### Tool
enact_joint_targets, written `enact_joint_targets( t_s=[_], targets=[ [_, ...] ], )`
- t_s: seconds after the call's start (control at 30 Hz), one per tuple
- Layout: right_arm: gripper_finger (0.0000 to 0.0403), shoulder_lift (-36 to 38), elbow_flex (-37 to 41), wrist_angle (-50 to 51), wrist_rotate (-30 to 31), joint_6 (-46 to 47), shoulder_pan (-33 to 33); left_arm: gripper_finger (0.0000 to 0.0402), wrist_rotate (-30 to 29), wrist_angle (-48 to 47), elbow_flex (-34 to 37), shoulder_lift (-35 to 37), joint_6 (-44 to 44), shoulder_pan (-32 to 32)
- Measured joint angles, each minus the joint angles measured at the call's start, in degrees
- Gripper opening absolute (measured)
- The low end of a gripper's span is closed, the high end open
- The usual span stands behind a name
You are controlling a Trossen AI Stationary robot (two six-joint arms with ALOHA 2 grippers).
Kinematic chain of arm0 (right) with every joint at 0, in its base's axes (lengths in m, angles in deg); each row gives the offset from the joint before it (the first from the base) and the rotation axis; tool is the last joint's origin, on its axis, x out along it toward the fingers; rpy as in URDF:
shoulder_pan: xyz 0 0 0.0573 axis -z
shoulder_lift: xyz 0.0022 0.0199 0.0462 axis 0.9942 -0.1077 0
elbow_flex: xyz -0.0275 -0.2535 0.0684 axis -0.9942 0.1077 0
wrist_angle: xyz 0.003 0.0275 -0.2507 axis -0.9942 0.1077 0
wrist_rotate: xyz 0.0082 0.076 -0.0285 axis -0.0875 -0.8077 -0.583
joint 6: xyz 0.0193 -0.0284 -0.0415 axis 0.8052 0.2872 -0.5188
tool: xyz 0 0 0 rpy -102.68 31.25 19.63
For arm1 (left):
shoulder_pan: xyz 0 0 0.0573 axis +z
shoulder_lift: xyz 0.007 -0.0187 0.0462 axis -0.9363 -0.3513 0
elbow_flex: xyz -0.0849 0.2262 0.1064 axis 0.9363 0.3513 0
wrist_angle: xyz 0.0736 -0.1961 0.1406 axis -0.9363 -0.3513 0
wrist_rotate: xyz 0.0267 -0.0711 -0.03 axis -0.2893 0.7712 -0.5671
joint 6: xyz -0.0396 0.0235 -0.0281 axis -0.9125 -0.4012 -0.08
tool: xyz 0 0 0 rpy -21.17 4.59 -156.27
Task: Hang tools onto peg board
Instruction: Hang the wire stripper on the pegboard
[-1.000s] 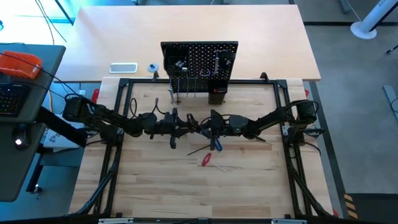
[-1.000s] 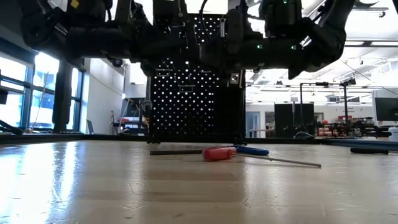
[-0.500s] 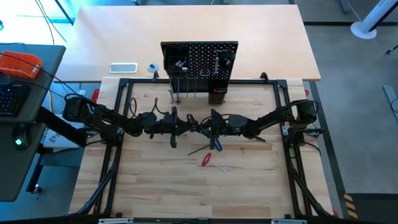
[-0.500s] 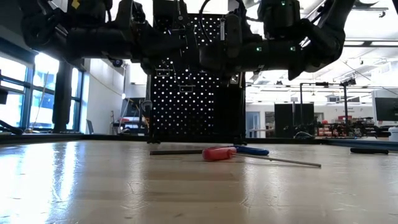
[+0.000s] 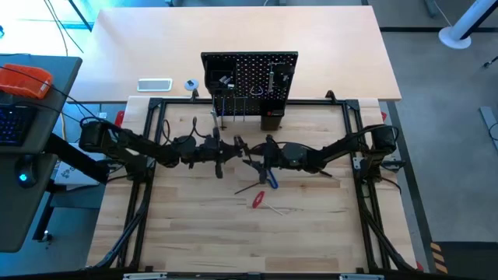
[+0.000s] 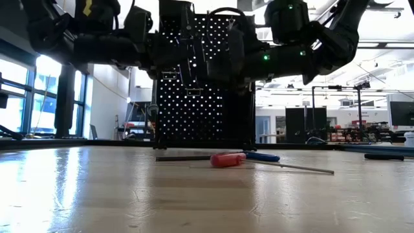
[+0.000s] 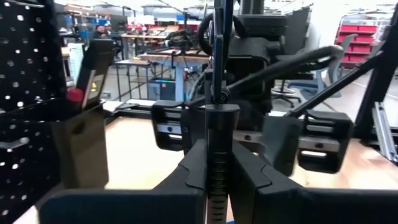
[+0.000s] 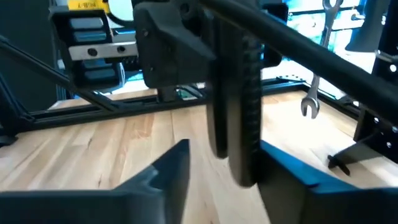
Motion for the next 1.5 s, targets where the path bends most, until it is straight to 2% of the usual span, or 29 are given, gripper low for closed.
enact_joint_targets(
  t_s=[0.13,0.23,0.4,0.53,0.7,0.97,1.2,1.3,1.5],
  targets=[
    [0.0211,0.0,0.0,2.09,1.23,0.17,0.05,0.0022,0.41,-0.46,0.0,0.0,-0.15,2.12],
    [0.0224,0.0,0.0,2.99,2.06,-0.47,0.07,0.0022,0.8,-0.97,0.0,0.0,-0.66,3.72],
    [0.0227,0.0,0.03,4.29,3.78,-1.36,0.13,0.0022,1.58,-2.8,-0.02,0.13,-0.73,6.3],
    [0.0227,0.0,0.11,6.49,2.35,-1.75,-0.37,0.0022,-1.69,-4.31,0.0,0.02,-0.22,8.72],
    [0.0227,0.0,0.18,8.42,5.04,-1.15,0.01,0.0022,5.12,-3.77,0.56,0.04,-1.34,11.77],
    [0.0227,0.0,2.57,8.06,4.6,-0.83,0.5,0.0022,7.84,-3.72,1.92,0.02,-3.06,16.0],
    [0.0227,0.0,3.45,7.73,3.92,-1.26,0.39,0.0022,13.18,-6.1,1.92,-0.02,-2.03,19.91],
    [0.0227,0.0,3.45,7.62,4.12,-1.73,0.42,0.0022,15.64,-5.6,1.84,-0.24,-2.0,20.56],
    [0.0227,0.0,3.45,7.62,4.1,-2.37,0.75,0.0022,16.22,-6.37,1.56,-1.36,-1.47,20.65]
  ],
)
